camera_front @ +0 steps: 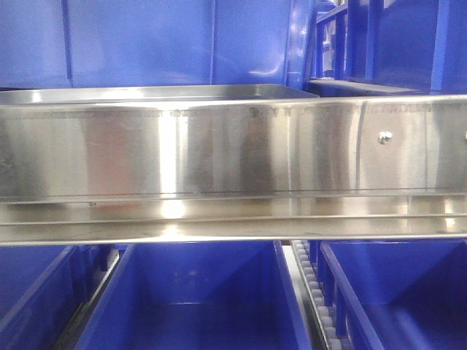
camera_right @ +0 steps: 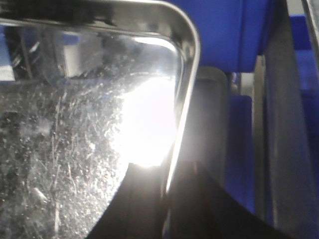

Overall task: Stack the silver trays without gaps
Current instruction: 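Move the held tray over the silver tray on the new shelf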

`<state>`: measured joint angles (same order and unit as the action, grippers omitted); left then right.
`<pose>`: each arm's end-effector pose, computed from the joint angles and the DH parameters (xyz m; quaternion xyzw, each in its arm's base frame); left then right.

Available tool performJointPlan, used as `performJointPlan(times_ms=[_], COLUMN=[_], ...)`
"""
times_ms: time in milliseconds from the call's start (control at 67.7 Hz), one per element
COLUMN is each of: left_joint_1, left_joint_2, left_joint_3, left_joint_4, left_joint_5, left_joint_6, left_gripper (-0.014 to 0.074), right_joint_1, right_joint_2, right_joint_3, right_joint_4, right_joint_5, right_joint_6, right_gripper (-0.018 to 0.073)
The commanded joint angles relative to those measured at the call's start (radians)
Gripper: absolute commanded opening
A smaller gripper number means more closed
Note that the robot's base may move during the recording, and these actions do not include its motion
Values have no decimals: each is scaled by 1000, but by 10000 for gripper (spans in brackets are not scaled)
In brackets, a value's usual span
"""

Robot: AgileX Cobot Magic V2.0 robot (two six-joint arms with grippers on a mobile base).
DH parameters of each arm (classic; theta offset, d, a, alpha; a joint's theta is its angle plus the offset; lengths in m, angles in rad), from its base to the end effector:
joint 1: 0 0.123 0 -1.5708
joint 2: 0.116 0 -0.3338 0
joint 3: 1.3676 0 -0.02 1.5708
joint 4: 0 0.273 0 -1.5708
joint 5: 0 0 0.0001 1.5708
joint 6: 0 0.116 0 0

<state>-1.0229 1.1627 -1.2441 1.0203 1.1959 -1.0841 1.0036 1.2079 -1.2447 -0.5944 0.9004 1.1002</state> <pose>0.1936 -0.1406 0.4596 0.0245 0.8418 0.0366 0.5380 0.1867 0.1983 0.4344 -0.0364 0.8845 0.1813 0.4283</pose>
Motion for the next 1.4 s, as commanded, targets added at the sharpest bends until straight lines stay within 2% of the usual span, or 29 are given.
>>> performJointPlan(times_ms=[0, 177, 310, 502, 621, 694, 887, 1138, 1271, 1389], left_joint_1=[-11, -11, -9, -7, 28, 84, 224, 383, 443, 454], left_joint_2=[11, 11, 9, 9, 9, 9, 9, 10, 16, 26], left_joint_3=[-3, -7, -7, -7, -7, -7, -18, -84, -84, -80], left_joint_4=[-22, -24, -79, -119, -181, -253, -493, -734, -768, -787], left_joint_5=[-143, -142, -123, -121, -123, -144, -269, -283, -262, -245], left_joint_6=[-6, -6, -6, -6, -4, 14, 240, 456, 483, 493], left_gripper=[-16, -16, -16, -16, -16, -16, -16, -16, -16, -16], right_joint_1=[19, 19, 19, 17, -3, -33, -88, -102, -102, -108], right_joint_2=[0, 16, 39, 80, 96, 96, 96, 131, 204, 259], right_joint_3=[-12, -12, -12, -12, -12, -12, -67, -176, -233, -269], right_joint_4=[16, 16, 16, 20, 67, 98, 130, 130, 184, 215], right_joint_5=[-317, -306, -202, -209, -209, -209, -188, -75, -53, -43], right_joint_6=[-8, -8, -8, -8, -8, -8, -45, -103, -160, -185], right_gripper=[-6, -6, -6, -6, 2, 2, 2, 2, 2, 2])
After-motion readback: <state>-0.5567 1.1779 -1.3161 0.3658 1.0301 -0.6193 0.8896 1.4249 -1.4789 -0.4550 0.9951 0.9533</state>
